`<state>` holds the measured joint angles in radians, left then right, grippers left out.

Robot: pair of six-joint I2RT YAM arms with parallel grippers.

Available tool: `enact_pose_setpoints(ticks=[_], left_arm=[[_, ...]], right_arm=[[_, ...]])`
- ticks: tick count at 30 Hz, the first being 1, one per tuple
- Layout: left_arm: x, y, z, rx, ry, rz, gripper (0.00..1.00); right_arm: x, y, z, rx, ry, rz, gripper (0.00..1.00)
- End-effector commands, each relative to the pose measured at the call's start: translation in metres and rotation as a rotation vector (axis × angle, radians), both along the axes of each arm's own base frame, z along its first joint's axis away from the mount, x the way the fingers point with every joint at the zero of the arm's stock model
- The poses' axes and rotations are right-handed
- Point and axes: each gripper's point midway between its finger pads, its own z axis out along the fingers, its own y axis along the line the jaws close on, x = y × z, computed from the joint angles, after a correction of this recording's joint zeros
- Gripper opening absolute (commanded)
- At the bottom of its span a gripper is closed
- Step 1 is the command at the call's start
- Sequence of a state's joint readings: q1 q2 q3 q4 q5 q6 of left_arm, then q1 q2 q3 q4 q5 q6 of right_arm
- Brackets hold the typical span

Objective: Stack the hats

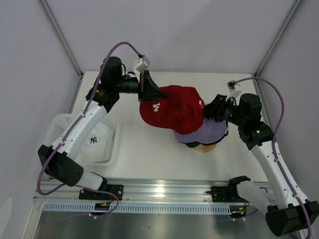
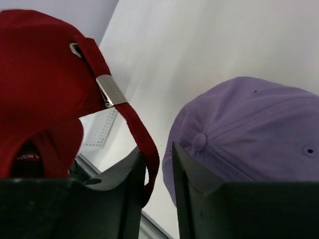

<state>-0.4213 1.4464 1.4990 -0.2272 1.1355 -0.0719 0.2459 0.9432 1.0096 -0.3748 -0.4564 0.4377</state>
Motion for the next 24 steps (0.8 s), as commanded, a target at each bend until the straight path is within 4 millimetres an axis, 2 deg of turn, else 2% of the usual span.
enact_pose_setpoints(ticks=[1, 4, 5, 9, 11, 14, 17, 18, 19, 20, 21, 22, 23, 24], left_arm=[[-0.011, -0.004, 0.031, -0.056, -0.115, -0.058, 0.01], [-0.010, -0.007, 0.027, -0.054, -0.108, -0.063, 0.01], [-0.008, -0.008, 0.024, -0.051, -0.099, -0.066, 0.01], [0.003, -0.014, 0.021, -0.042, -0.079, -0.032, 0.01], [0.017, -0.016, 0.016, -0.021, -0.063, 0.042, 0.01], [0.030, -0.023, 0.010, -0.002, -0.052, 0.104, 0.01], [0.038, -0.036, 0.005, 0.010, -0.057, 0.133, 0.01], [0.041, -0.040, 0.001, 0.019, -0.052, 0.136, 0.01], [0.055, -0.053, -0.007, 0.055, -0.028, 0.151, 0.01], [0.052, -0.055, -0.007, 0.056, -0.028, 0.143, 0.01], [0.060, -0.059, -0.016, 0.085, -0.015, 0.175, 0.01], [0.068, -0.066, -0.037, 0.129, 0.018, 0.182, 0.01], [0.064, -0.073, -0.038, 0.153, 0.015, 0.176, 0.01], [0.067, -0.076, -0.047, 0.174, 0.029, 0.188, 0.01]], right_arm=[[0.005, 0.001, 0.012, -0.017, -0.039, -0.008, 0.26], [0.011, -0.004, 0.015, -0.033, -0.054, -0.044, 0.03], [0.012, -0.007, 0.015, -0.040, -0.055, -0.060, 0.00], [0.013, -0.026, 0.024, -0.071, -0.064, -0.173, 0.00], [0.017, -0.048, 0.026, -0.115, -0.066, -0.288, 0.00], [0.012, -0.080, 0.031, -0.179, -0.071, -0.418, 0.00], [0.005, -0.114, 0.020, -0.251, -0.022, -0.555, 0.00], [0.000, -0.122, 0.011, -0.276, 0.014, -0.577, 0.00], [-0.010, -0.137, -0.005, -0.314, 0.082, -0.638, 0.00], [-0.010, -0.137, -0.006, -0.314, 0.082, -0.638, 0.00], [-0.016, -0.142, -0.015, -0.334, 0.121, -0.655, 0.00], [-0.021, -0.145, -0.020, -0.340, 0.136, -0.666, 0.00], [-0.027, -0.147, -0.034, -0.357, 0.178, -0.672, 0.00], [-0.030, -0.153, -0.039, -0.369, 0.194, -0.700, 0.00]])
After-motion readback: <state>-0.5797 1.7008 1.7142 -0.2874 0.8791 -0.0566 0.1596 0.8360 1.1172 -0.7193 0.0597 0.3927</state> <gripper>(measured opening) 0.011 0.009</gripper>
